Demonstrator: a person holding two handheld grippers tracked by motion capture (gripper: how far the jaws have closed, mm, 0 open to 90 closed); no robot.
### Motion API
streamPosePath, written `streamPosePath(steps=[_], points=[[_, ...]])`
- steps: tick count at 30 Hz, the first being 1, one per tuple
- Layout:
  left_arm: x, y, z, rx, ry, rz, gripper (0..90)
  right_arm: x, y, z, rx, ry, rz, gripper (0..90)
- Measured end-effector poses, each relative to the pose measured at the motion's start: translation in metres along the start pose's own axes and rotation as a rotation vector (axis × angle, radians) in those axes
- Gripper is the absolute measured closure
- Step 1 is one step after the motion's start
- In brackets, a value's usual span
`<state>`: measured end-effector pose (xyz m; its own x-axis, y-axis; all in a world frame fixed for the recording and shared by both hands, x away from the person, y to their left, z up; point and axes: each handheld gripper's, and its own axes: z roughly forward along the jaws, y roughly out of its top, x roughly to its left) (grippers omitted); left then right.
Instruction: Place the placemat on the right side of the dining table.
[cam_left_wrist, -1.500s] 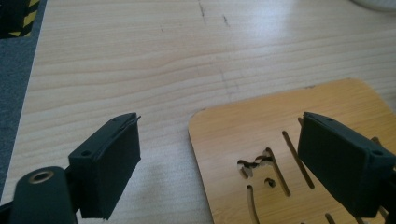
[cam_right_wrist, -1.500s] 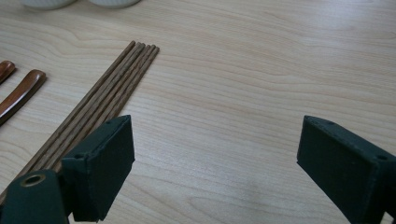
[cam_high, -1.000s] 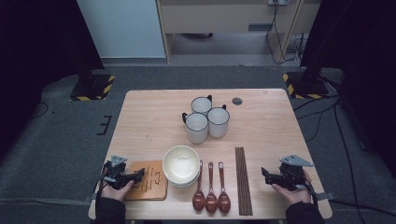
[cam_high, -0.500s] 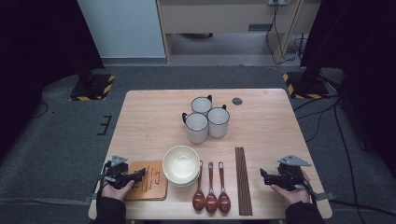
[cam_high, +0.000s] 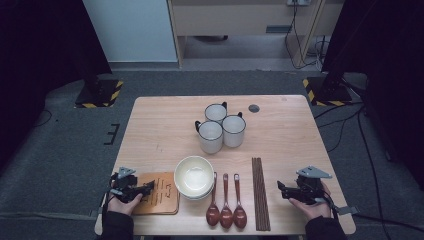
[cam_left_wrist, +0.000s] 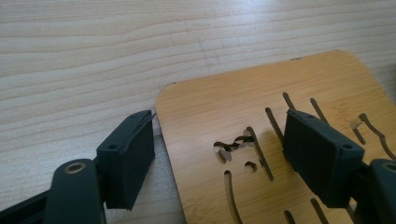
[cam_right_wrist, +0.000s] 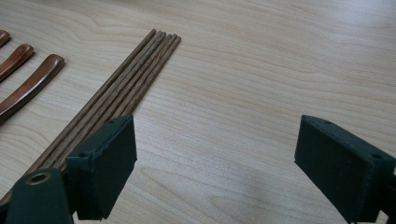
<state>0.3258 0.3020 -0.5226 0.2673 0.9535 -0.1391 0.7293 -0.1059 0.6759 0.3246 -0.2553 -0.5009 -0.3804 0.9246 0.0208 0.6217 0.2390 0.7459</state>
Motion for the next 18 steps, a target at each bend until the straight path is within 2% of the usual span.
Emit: streamPosePath(steps=[3,18], points=[[0.0001,0.0007,-0.0003,0.002,-0.007,-0.002,26.6,-0.0001,-0.0001,0.0005,0.003,0.002,0.002,12.9],[0.0072,-0.0011,-0.007,0.014,0.022,0.008,28.2,0.0016,0.0001,0.0004,-0.001,0.008,-0.015,13.0]])
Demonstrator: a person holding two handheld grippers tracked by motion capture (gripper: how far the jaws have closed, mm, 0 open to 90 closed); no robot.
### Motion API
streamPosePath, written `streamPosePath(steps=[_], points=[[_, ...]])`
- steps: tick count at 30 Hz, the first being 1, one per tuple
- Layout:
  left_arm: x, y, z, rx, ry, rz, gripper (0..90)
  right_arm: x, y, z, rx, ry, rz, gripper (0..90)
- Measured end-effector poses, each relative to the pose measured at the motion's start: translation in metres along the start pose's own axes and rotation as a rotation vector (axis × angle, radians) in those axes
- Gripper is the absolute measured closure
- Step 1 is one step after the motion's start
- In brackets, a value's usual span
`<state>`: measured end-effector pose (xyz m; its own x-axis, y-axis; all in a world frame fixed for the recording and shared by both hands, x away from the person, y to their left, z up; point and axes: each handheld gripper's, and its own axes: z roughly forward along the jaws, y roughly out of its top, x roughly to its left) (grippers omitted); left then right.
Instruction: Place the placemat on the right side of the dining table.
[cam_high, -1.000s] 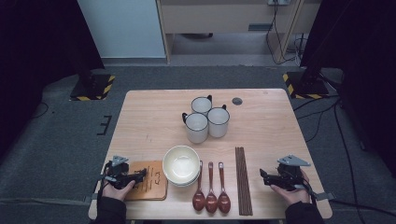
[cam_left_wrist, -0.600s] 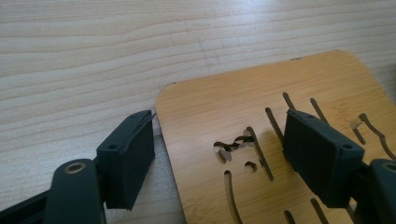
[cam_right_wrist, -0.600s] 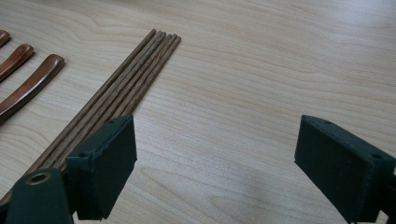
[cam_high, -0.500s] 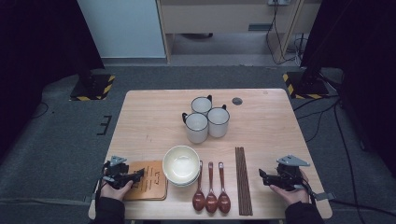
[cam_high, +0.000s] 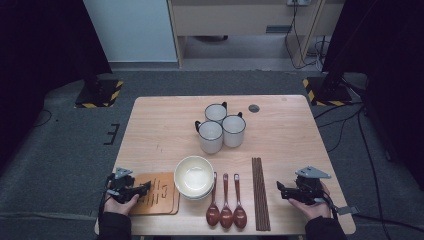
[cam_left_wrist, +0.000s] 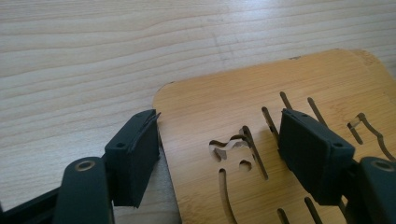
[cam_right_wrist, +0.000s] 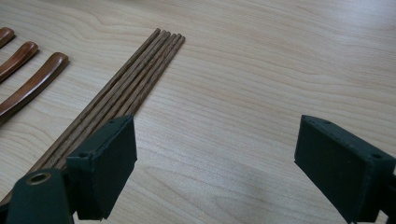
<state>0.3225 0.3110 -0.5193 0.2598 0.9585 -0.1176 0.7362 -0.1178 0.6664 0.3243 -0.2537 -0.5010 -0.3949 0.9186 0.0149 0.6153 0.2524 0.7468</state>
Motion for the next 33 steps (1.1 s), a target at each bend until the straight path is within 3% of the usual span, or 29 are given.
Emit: streamPosePath(steps=[26,33], points=[[0.01,-0.001,-0.002,0.0,-0.015,-0.002,28.2,0.012,0.004,-0.002,-0.044,0.057,0.0,15.1],[0.009,0.001,-0.013,-0.049,-0.004,-0.008,25.0,0.022,0.008,-0.006,-0.072,0.083,0.0,15.7]])
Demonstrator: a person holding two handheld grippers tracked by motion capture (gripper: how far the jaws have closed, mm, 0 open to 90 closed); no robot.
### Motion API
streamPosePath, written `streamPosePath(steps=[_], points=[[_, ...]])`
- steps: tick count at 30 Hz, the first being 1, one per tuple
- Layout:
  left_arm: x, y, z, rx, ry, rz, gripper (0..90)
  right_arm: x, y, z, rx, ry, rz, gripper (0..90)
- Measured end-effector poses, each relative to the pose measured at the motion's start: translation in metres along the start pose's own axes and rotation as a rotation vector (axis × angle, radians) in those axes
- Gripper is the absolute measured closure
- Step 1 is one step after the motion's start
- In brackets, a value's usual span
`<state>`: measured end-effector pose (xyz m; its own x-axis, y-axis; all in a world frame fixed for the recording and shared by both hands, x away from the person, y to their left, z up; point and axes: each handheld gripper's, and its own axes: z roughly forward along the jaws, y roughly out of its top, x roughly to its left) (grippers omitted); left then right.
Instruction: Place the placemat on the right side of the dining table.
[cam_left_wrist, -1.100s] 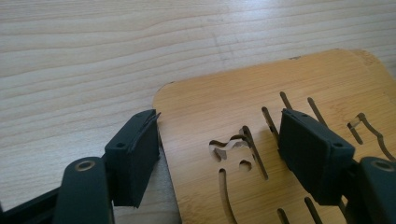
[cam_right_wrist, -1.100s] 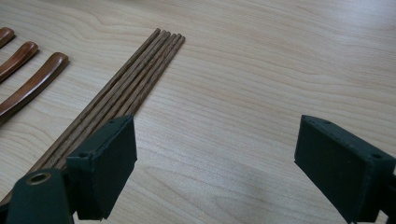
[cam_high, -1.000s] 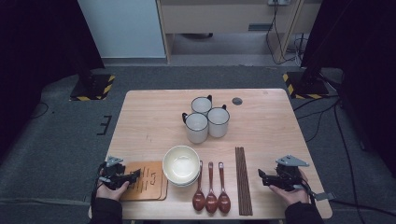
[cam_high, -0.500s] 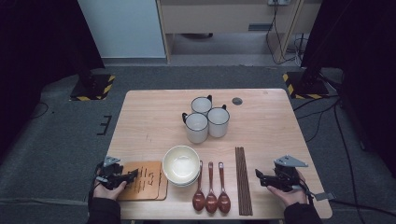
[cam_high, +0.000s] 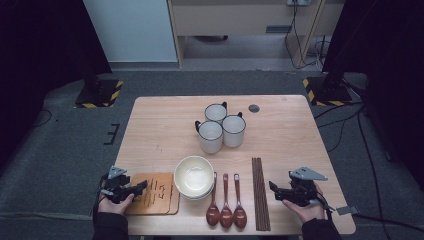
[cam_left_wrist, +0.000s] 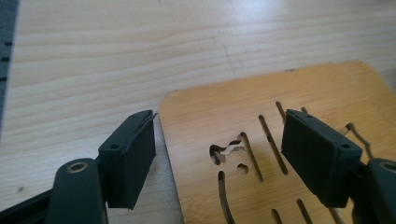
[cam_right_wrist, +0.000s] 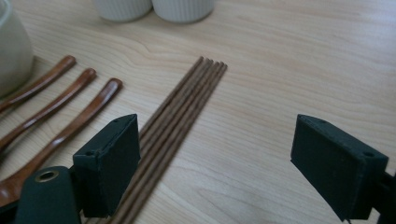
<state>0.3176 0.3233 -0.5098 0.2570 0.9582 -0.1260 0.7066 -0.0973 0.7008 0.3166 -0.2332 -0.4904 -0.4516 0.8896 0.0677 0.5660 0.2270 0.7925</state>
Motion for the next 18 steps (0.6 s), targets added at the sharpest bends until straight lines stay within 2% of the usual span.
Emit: streamPosePath(steps=[3,13,18], points=[[-0.001,-0.003,-0.01,-0.02,0.012,0.006,26.4,0.007,0.003,-0.003,-0.028,0.01,0.005,16.1],[0.006,-0.02,-0.03,-0.009,0.057,0.003,35.6,0.024,0.009,-0.011,-0.069,0.05,0.008,16.7],[0.009,-0.025,-0.032,0.001,0.075,-0.007,37.6,0.035,0.009,-0.009,-0.041,0.075,-0.016,18.7]])
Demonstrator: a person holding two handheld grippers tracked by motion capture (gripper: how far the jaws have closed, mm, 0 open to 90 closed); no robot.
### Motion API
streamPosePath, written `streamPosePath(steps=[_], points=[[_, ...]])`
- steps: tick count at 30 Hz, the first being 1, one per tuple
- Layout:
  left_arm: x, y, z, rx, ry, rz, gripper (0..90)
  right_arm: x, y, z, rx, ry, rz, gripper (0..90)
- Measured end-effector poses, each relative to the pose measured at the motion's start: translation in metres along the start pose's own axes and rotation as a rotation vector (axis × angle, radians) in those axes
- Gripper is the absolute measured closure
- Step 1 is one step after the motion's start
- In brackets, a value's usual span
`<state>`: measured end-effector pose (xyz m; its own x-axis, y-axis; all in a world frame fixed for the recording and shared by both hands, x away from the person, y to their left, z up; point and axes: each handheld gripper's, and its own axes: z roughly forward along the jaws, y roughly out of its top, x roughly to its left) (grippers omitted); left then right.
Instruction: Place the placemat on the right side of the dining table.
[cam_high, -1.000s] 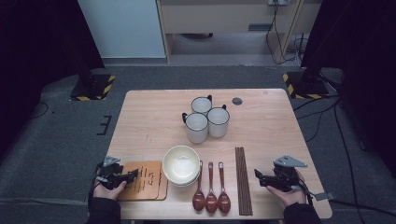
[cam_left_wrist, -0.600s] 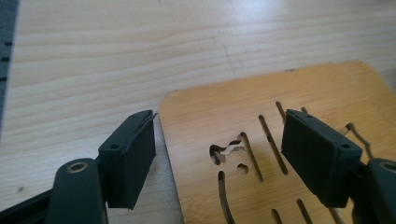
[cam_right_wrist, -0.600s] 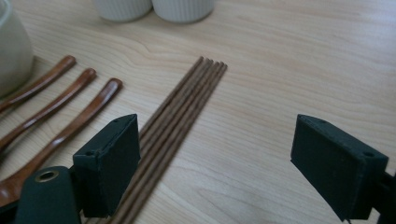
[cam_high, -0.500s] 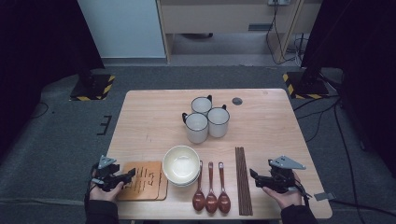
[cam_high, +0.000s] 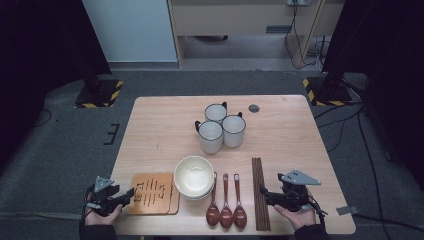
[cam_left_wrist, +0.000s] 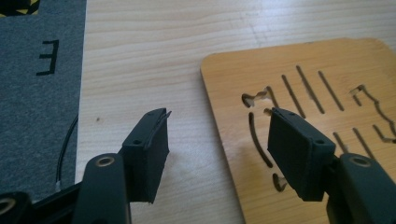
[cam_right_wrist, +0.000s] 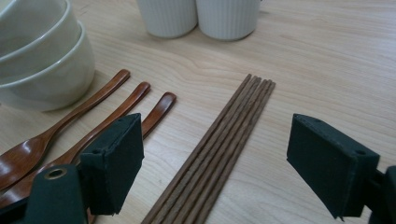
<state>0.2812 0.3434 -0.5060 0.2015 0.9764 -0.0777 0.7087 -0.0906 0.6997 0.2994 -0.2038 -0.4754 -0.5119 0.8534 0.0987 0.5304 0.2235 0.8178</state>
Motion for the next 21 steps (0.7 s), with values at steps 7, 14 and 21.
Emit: streamPosePath(steps=[7,14,21], points=[[0.002,-0.003,0.001,0.021,0.016,0.009,40.5,0.019,0.001,0.001,-0.014,0.02,-0.024,19.9],[0.003,-0.004,0.003,0.038,0.018,0.021,42.1,0.041,0.0,0.004,-0.009,0.062,-0.047,20.7],[0.003,-0.004,0.003,0.046,0.021,0.033,42.3,0.06,-0.002,0.008,0.001,0.087,-0.047,20.4]])
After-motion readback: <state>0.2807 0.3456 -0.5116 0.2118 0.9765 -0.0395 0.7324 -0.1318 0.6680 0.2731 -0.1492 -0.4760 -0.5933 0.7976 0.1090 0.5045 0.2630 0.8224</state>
